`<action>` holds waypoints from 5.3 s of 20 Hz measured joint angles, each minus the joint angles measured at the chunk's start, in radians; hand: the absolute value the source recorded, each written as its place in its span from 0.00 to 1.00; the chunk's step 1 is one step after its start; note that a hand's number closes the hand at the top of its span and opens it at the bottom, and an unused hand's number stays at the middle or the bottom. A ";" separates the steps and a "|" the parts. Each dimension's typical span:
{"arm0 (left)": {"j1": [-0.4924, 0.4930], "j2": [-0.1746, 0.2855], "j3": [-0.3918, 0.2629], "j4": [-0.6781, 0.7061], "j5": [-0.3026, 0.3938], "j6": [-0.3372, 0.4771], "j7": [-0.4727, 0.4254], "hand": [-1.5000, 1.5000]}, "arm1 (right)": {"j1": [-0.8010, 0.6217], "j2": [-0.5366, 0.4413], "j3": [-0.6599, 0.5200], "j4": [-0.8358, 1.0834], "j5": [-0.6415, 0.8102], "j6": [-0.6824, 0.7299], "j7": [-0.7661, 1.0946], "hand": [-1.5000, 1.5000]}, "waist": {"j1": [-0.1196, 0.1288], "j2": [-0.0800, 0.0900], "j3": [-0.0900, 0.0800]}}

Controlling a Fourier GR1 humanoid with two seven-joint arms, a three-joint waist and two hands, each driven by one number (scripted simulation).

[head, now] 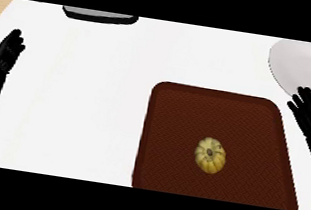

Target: Pick the squash from the tray and place it in the plate

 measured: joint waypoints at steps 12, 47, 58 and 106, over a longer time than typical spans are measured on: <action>0.096 -0.238 -0.124 0.047 0.103 -0.004 0.198 0.50 | -0.234 -0.219 0.025 -0.074 0.474 -0.246 0.169 0.00 | 0.041 0.012 -0.024; 0.141 -0.332 -0.127 -0.040 0.043 0.026 0.317 0.50 | -0.428 -0.043 0.593 -0.305 0.818 0.210 1.014 0.00 | 0.039 0.009 -0.014; 0.177 -0.331 -0.100 -0.081 0.039 -0.001 0.339 0.50 | -0.353 0.108 0.647 -0.222 0.925 0.218 1.019 0.00 | 0.036 0.009 -0.015; 0.208 -0.401 -0.034 -0.099 -0.038 -0.053 0.345 0.50 | -0.090 0.157 0.387 -0.212 1.245 -0.254 0.362 1.00 | 0.018 0.007 -0.012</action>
